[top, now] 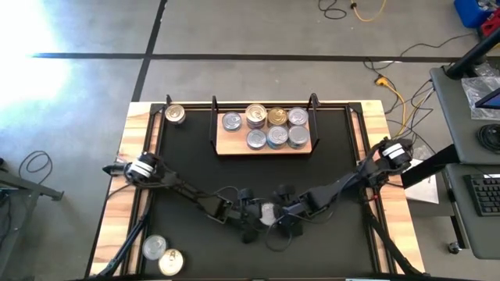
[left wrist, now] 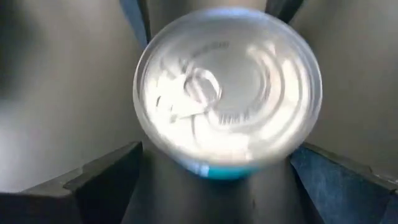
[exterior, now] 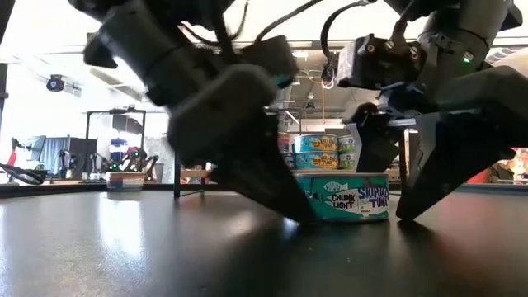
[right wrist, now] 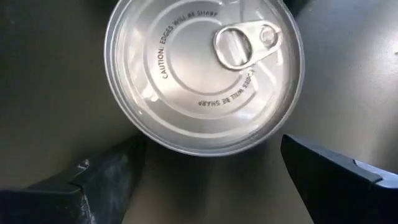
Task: Stack canned seafood by type on shelf
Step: Stack the green-blue tuna can on top of the other green-blue tuna can on the shelf
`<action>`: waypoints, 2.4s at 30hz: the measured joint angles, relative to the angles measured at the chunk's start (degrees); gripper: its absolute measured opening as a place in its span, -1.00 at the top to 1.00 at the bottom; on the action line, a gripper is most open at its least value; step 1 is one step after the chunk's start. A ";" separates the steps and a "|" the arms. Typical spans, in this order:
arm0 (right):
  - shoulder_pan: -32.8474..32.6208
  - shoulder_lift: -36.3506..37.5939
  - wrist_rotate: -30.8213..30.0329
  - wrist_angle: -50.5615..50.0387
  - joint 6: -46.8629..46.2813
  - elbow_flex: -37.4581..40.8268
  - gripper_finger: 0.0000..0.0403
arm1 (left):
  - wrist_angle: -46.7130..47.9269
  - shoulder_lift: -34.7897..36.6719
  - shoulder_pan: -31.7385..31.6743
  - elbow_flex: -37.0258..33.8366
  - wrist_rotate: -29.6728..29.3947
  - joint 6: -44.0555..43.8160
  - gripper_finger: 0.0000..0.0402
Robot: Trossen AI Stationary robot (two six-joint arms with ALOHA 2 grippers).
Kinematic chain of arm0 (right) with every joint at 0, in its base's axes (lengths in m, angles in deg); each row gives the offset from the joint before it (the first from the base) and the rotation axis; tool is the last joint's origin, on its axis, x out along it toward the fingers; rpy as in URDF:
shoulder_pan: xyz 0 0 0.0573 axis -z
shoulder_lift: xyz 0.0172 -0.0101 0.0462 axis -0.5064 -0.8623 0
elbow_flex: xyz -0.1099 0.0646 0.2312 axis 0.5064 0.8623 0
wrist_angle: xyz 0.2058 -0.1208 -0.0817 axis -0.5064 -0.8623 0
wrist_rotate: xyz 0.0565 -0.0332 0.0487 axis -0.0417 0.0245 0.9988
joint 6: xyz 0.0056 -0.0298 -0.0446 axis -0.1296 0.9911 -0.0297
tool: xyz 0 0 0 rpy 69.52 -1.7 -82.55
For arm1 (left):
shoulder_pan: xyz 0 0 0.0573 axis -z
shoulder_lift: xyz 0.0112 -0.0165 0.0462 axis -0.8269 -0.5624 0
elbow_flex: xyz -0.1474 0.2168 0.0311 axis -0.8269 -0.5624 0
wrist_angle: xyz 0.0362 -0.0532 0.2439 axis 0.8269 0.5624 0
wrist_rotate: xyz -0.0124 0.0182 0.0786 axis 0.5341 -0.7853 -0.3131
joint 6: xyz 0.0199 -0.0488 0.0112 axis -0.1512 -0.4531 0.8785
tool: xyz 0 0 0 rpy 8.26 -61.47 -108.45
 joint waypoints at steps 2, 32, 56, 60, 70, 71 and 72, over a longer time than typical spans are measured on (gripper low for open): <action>0.11 -1.07 0.25 -0.05 -0.09 -0.57 -0.85 | 1.08 -1.32 -0.15 2.74 -0.48 2.89 -0.98; 0.01 -1.76 -0.79 -9.08 -5.45 -7.04 -0.86 | -0.78 -6.84 -0.03 11.33 -3.99 1.00 -0.93; 1.97 22.66 -6.25 -26.48 -6.90 -13.25 -0.85 | 41.08 24.23 -3.37 12.81 -9.55 -2.95 -0.77; 7.69 24.61 -6.15 -25.14 -6.14 -13.29 -0.85 | 46.99 30.39 -10.67 13.67 -8.57 -1.08 -0.78; 24.71 22.22 6.96 -10.83 8.65 -13.96 -0.80 | 47.82 32.72 -36.78 13.40 3.38 23.96 -0.78; 26.71 21.84 8.24 -7.99 10.41 -14.04 -0.80 | 47.72 32.16 -39.25 13.36 4.81 26.89 -0.78; 28.83 21.36 9.39 -5.09 11.95 -14.26 -0.80 | 47.74 31.62 -41.55 13.29 6.25 29.43 -0.78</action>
